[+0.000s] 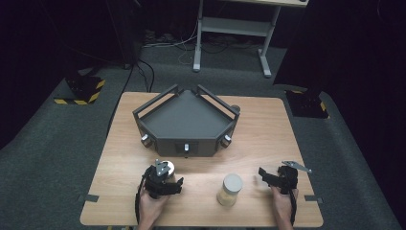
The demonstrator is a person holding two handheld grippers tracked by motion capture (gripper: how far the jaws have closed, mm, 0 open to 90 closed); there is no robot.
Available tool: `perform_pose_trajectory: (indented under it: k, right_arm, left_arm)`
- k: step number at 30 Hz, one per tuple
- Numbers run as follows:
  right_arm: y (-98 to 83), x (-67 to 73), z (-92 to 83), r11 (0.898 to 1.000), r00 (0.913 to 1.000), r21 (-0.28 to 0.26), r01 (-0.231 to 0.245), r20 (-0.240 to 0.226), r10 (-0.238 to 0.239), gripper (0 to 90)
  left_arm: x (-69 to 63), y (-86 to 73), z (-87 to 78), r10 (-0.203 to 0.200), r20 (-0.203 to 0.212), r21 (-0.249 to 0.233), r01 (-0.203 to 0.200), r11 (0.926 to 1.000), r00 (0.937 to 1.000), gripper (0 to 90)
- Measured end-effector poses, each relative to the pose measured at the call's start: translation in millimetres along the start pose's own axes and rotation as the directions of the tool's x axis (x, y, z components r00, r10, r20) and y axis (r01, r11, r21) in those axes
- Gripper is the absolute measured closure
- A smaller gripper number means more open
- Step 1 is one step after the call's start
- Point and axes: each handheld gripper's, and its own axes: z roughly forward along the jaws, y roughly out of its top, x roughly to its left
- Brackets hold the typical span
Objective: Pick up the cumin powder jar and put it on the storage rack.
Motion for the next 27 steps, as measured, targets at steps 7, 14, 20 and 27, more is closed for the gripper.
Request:
perform_pose_trajectory:
  k: [7, 14, 20, 27]
  right_arm:
    - [0.0, 0.3, 0.0, 1.000, 1.0000, 0.000, 0.000, 0.001, 0.000, 5.3]
    - [-0.3, -0.4, -0.1, 1.000, 1.0000, -0.002, -0.001, 0.000, 0.001, 5.3]
    - [-0.2, -0.4, 0.0, 1.000, 1.0000, -0.001, -0.001, 0.000, 0.001, 5.3]
    - [-0.4, -1.1, -0.3, 1.000, 1.0000, -0.002, -0.007, -0.003, 0.007, 5.3]
  left_arm:
    - [-2.9, 3.0, 3.3, 0.000, -0.019, 0.002, 0.000, 1.0000, 0.9998, 20.1]
    - [-7.0, -1.5, 7.1, -0.030, -0.039, -0.030, 0.028, 0.9992, 0.9988, 25.0]
    - [-11.4, -3.2, 8.1, -0.020, -0.063, -0.041, 0.018, 0.9990, 0.9978, 29.0]
    - [-10.3, 3.6, 5.0, 0.032, -0.064, 0.003, -0.032, 0.9995, 0.9974, 31.3]
